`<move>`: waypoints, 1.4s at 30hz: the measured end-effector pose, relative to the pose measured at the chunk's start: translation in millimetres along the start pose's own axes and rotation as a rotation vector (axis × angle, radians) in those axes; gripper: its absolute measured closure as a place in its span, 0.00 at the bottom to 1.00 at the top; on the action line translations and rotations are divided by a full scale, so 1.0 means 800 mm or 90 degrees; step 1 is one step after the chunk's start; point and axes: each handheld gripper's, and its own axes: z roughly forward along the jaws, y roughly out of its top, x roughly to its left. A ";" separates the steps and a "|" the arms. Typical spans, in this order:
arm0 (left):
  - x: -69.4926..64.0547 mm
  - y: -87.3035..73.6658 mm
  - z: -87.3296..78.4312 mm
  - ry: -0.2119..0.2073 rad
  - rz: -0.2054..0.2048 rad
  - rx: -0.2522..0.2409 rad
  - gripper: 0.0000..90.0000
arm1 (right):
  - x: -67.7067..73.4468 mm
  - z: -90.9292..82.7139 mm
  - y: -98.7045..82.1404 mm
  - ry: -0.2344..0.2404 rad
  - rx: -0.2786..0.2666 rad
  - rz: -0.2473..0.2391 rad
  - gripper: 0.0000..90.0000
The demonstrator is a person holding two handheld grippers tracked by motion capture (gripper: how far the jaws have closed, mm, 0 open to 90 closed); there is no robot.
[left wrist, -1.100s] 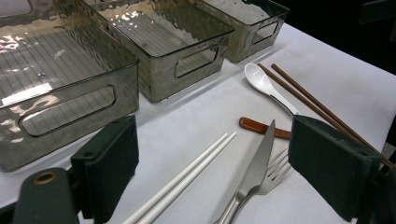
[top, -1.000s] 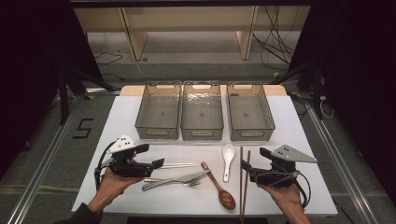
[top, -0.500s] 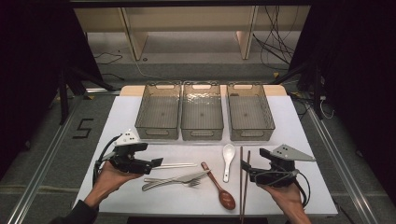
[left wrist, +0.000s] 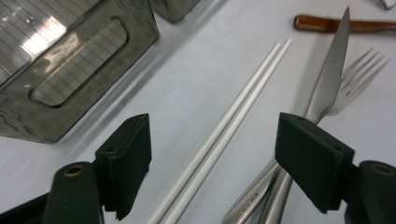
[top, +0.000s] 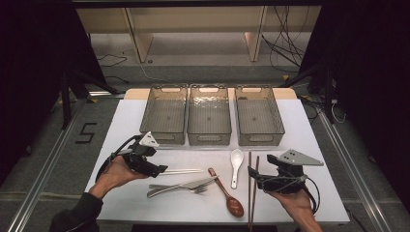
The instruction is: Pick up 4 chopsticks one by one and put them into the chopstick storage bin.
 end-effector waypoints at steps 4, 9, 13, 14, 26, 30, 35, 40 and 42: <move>0.010 0.002 0.015 0.009 0.019 0.046 0.37 | 0.001 0.001 0.000 0.002 0.006 -0.004 0.22; 0.022 0.002 0.029 0.012 0.044 0.088 0.41 | 0.001 0.003 -0.001 0.005 0.019 0.003 0.24; 0.028 0.002 0.038 0.003 0.062 0.121 0.42 | 0.000 0.004 -0.001 0.006 0.020 0.005 0.24; 0.029 0.003 0.040 -0.002 0.064 0.127 0.44 | 0.000 0.004 -0.001 0.005 0.020 0.004 0.24; 0.033 0.004 0.057 0.000 0.086 0.198 0.49 | 0.000 0.005 -0.001 0.005 0.027 0.002 0.24; 0.035 0.004 0.062 0.002 0.093 0.204 0.51 | 0.000 0.006 -0.002 0.004 0.029 0.001 0.24; 0.036 0.004 0.068 -0.004 0.113 0.215 0.53 | 0.000 0.006 -0.002 0.004 0.030 0.000 0.24; 0.034 0.007 0.069 -0.011 0.129 0.223 0.54 | 0.000 0.006 -0.002 0.003 0.036 0.000 0.24; 0.034 0.007 0.071 -0.020 0.130 0.225 0.56 | 0.000 0.006 -0.002 0.003 0.037 0.000 0.24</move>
